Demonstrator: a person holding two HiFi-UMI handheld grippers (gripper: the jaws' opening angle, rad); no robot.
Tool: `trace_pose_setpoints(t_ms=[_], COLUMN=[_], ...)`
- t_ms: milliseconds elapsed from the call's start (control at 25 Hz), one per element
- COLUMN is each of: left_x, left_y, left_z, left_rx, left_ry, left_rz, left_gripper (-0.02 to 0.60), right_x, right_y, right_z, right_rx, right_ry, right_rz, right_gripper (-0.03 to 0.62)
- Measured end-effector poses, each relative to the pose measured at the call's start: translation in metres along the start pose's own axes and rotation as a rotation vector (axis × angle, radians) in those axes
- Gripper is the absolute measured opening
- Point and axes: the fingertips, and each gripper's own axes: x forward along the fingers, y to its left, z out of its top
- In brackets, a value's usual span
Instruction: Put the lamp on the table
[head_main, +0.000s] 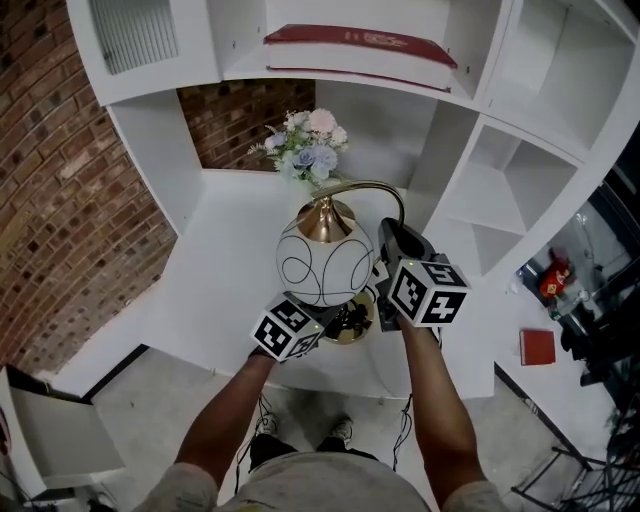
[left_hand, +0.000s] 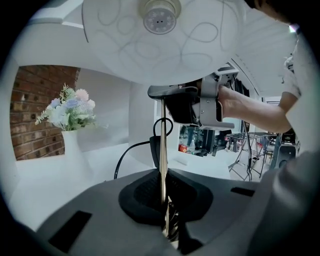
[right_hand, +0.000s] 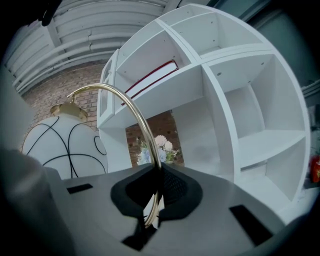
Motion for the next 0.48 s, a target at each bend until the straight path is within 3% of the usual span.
trace_pose_setpoints(t_ms=[480], left_x=[0.013], left_y=[0.012], left_z=[-0.017], left_rx=[-0.036], left_ry=[0.023], left_rz=[0.090], left_gripper=[0.015], right_x=[0.021], right_y=[-0.008], right_z=[-0.018], right_rx=[-0.004], right_ry=[0.029], right_rz=[0.078], right_gripper=[0.002])
